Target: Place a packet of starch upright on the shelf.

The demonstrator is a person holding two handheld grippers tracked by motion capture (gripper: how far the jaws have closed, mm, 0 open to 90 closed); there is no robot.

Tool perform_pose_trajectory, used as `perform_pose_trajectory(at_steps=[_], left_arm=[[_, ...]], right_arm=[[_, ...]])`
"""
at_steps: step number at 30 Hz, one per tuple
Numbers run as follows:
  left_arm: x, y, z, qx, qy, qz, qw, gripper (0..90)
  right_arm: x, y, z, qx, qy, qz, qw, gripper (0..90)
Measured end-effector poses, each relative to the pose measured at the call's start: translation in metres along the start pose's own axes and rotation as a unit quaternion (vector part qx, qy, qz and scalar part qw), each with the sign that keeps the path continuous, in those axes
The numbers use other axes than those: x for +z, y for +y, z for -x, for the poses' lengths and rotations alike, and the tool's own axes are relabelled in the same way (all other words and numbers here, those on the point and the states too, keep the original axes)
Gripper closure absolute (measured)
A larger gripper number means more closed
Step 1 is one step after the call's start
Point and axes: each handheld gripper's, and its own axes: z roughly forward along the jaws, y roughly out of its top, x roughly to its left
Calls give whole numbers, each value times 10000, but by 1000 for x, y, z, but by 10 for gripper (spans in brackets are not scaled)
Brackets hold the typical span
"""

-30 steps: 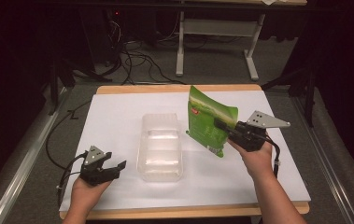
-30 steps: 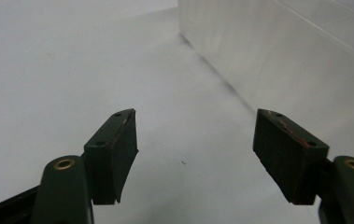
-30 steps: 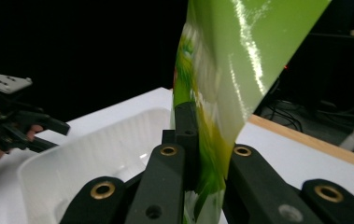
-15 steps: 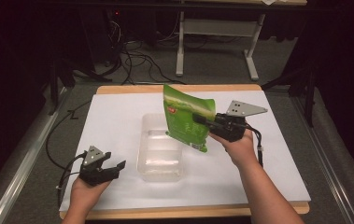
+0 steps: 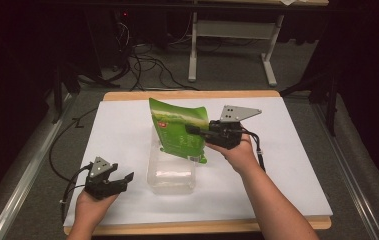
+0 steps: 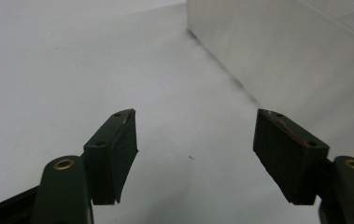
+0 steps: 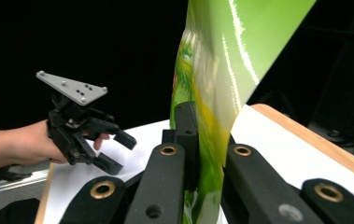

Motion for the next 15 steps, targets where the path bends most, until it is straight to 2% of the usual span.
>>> perform_pose_trajectory(at_steps=[2, 8, 15], left_arm=[[0, -1, 0, -14, 18, 14, 10000, 309], [-1, -1, 0, -36, 59, 10, 10000, 309], [-2, -2, 0, -34, 72, -27, 10000, 309]], right_arm=[[8, 0, 0, -18, 154, 2, 9999, 890], [19, 0, 1, -58, 288, -23, 9996, 890], [34, -2, 7, -88, 492, -268, 9984, 890]])
